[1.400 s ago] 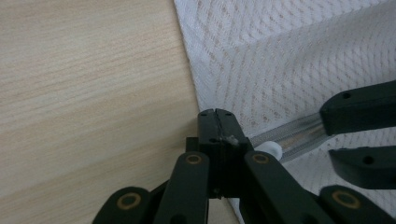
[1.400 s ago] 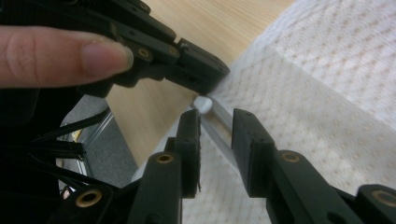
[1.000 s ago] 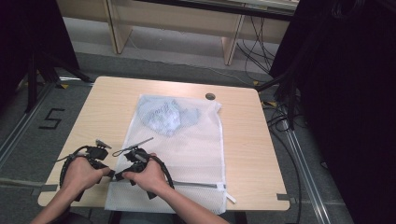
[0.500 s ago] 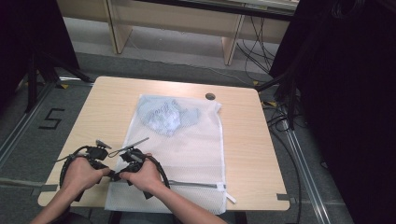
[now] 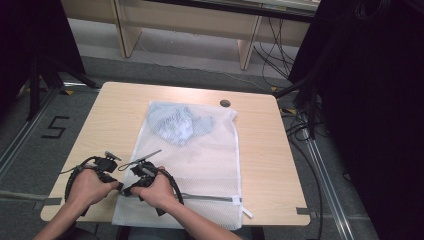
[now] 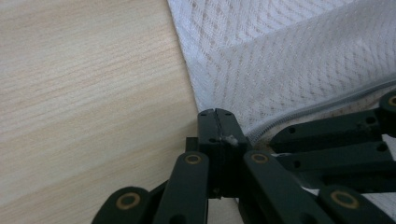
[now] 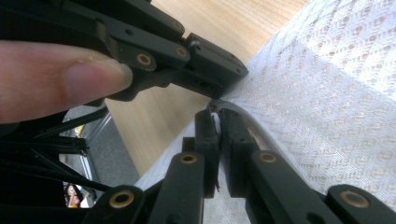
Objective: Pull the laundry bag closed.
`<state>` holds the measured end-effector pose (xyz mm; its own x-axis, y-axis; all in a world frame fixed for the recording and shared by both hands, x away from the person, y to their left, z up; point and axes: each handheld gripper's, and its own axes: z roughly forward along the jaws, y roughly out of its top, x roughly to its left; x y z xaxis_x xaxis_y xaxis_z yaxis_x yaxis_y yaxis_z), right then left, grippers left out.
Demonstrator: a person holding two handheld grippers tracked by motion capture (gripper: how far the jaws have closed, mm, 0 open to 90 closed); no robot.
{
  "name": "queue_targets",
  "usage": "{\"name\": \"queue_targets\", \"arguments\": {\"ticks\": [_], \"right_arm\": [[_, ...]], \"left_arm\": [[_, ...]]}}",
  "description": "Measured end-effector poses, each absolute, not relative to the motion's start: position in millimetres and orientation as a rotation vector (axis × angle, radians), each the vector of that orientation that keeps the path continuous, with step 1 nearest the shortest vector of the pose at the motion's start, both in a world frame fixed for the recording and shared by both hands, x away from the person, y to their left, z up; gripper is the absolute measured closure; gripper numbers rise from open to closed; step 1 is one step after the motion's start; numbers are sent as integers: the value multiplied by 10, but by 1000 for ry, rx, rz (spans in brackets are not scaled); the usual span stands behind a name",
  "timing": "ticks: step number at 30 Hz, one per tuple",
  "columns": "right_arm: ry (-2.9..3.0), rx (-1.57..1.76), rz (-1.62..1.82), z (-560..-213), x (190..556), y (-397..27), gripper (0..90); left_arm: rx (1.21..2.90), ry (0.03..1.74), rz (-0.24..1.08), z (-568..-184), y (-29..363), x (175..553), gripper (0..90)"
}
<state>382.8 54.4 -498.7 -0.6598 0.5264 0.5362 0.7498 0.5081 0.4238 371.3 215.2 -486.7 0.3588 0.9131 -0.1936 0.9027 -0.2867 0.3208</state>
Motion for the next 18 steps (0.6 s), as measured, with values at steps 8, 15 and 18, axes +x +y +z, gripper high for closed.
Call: {"name": "queue_targets", "arguments": {"ticks": [8, 15, 18], "right_arm": [[-2443, -1091, -904, -4947, 3803, 511, 870], [-2461, -1082, -907, -4926, 3798, 477, 870], [-2459, -1096, -897, -4908, 3787, 472, 870]], "left_arm": [[2273, 1576, 30, -4859, 2159, 3712, 898], [2270, 1579, 35, -4860, 2152, 3709, 898], [2267, 1581, 37, -4861, 2148, 3708, 898]]}}
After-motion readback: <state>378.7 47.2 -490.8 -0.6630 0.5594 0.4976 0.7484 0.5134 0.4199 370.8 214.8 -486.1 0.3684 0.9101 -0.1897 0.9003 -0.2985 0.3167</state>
